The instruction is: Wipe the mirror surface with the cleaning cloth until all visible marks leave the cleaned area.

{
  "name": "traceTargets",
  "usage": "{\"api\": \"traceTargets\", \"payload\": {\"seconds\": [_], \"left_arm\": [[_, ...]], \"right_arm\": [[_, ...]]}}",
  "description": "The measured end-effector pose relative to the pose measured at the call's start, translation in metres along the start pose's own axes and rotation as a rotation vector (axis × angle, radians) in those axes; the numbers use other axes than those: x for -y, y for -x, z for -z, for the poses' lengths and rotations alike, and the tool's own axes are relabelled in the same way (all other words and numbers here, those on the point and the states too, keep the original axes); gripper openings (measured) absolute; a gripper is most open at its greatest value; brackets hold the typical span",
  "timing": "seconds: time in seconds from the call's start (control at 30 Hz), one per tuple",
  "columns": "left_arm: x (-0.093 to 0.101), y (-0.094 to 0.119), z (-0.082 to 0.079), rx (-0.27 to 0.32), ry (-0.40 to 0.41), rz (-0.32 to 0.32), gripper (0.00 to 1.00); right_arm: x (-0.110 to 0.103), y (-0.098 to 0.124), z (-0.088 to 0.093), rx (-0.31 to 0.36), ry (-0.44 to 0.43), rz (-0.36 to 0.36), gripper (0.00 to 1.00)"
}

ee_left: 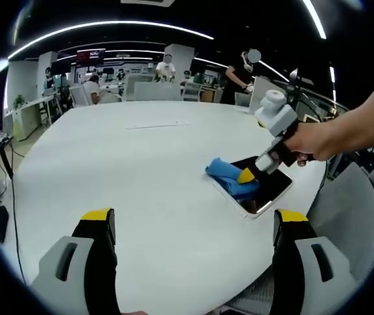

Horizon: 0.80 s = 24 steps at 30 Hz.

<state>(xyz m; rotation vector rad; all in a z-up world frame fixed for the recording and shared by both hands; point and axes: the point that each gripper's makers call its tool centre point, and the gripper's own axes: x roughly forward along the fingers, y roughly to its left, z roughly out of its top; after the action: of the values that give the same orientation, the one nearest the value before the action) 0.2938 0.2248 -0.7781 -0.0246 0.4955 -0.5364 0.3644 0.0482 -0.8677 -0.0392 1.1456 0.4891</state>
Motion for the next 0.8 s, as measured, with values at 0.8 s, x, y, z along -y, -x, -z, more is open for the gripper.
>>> {"api": "traceTargets", "payload": {"seconds": [0.8], "left_arm": [[0.003, -0.005, -0.018, 0.068, 0.027, -0.004, 0.99]], "right_arm": [[0.041, 0.017, 0.017, -0.003, -0.044, 0.002, 0.00]]}}
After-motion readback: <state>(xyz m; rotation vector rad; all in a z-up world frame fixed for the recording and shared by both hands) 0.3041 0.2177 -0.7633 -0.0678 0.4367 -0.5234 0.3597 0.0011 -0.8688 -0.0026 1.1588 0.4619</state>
